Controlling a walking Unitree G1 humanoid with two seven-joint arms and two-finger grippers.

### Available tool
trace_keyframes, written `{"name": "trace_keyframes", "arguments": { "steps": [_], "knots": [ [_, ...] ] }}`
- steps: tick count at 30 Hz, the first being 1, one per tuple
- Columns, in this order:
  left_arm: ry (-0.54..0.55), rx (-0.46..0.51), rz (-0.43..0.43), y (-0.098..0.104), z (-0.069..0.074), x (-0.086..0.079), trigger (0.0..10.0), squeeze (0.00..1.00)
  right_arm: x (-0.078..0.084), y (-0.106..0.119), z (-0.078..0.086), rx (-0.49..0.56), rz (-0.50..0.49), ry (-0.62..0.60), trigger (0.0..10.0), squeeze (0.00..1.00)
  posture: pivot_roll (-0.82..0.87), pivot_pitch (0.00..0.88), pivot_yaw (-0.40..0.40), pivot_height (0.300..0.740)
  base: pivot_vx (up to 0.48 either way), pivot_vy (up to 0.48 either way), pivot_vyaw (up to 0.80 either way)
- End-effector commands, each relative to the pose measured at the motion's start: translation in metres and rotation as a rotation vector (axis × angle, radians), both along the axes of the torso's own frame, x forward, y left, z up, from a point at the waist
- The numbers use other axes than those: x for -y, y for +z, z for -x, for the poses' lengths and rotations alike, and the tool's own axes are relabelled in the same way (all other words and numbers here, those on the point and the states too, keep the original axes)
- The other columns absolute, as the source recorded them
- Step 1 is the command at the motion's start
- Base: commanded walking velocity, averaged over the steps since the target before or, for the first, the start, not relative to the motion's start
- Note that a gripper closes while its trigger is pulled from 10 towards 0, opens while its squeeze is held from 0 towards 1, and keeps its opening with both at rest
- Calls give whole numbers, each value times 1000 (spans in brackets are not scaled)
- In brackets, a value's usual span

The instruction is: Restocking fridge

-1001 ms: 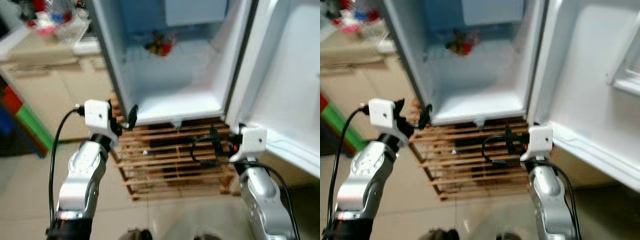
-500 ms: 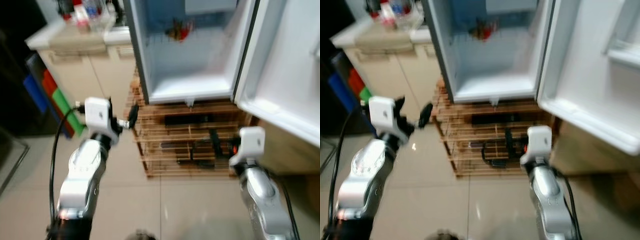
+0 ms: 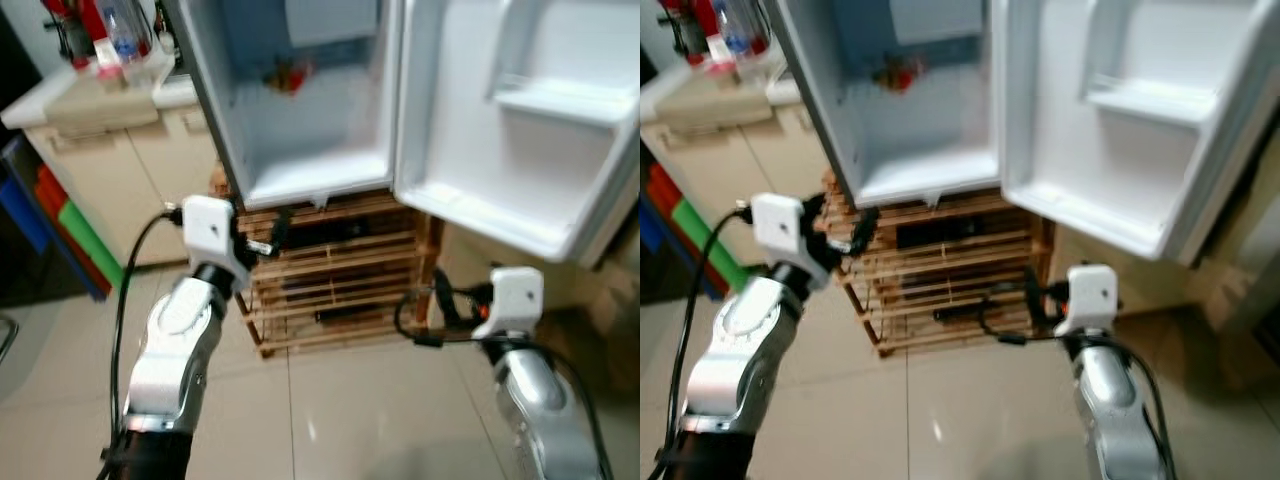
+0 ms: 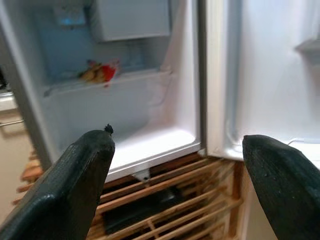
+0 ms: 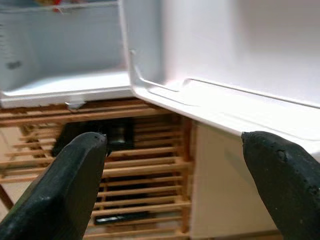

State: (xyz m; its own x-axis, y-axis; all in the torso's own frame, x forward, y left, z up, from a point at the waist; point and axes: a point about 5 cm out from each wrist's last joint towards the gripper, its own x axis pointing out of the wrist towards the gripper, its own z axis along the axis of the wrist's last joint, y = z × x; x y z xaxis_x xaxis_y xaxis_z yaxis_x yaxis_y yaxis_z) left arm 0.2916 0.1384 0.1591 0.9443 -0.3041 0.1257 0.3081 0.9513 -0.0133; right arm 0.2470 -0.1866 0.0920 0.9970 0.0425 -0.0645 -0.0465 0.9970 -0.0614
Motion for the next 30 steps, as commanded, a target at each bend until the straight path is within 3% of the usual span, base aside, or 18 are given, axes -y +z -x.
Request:
{"name": "trace_keyframes", "arguments": {
  "steps": [1,6,8,9,10,11,14,18,21,22,24,25,26,27,28,29,30],
  "knots": [
    [19,-14,-13,-3,-1,-8,10000,0,-5,-1,2,1,-5,18,10000,0,-179,0,135,740,0,-454,0],
    [11,-18,-18,-4,-3,-7,10000,0,2,-15,8,-59,31,10,10000,0,-185,0,145,740,0,-452,0],
    [15,-71,-59,-11,-7,-7,10000,0,7,-29,8,-155,90,32,10000,0,-187,0,146,740,0,-454,0],
    [16,-94,-82,-16,-7,-6,10000,0,13,-36,8,-203,143,5,10000,0,-188,0,147,740,0,-461,0],
    [28,-123,-108,-22,-8,-5,10000,0,31,-44,4,-257,229,-119,10000,0,-188,0,147,740,0,0,0],
    [28,-123,-108,-22,-8,-5,10000,0,31,-44,4,-257,229,-119,10000,0,-188,0,147,740,0,0,0],
    [29,-125,-111,-24,-9,-4,10000,0,55,-41,-3,-289,344,-281,10000,0,-190,0,150,740,0,0,0],
    [38,-140,-127,-28,-9,-7,10000,0,66,-36,-9,-285,420,-342,10000,0,-188,0,149,740,0,0,0],
    [69,-190,-173,-37,-10,-14,10000,0,70,-19,-31,-201,543,-356,10000,0,-177,0,144,740,0,0,0],
    [69,-190,-173,-37,-10,-14,10000,0,70,-19,-31,-201,543,-356,10000,0,-177,0,144,740,0,0,0],
    [64,-210,-207,-41,-11,-13,10000,0,73,-6,-51,-156,572,-382,10000,0,-161,0,139,740,0,0,0],
    [64,-210,-207,-41,-11,-13,10000,0,73,-6,-51,-156,572,-382,10000,0,-161,0,139,740,0,0,0],
    [27,-353,-398,-67,-6,-15,10000,0,77,8,-69,-119,597,-405,10000,0,-145,0,134,740,0,0,0],
    [13,-429,-486,-80,-3,-19,10000,0,79,14,-75,-105,607,-415,10000,0,-145,0,134,740,0,0,0],
    [13,-429,-486,-80,-3,-19,10000,0,79,14,-75,-105,607,-415,10000,0,-145,0,134,740,0,0,0],
    [-3,-516,-521,-93,3,-23,10000,0,81,20,-81,-92,622,-425,10000,0,-132,0,130,740,0,0,0],
    [-51,-593,-495,-106,11,-26,10000,0,86,30,-90,-72,646,-442,10000,0,-124,0,128,740,0,0,0]
  ]
}}
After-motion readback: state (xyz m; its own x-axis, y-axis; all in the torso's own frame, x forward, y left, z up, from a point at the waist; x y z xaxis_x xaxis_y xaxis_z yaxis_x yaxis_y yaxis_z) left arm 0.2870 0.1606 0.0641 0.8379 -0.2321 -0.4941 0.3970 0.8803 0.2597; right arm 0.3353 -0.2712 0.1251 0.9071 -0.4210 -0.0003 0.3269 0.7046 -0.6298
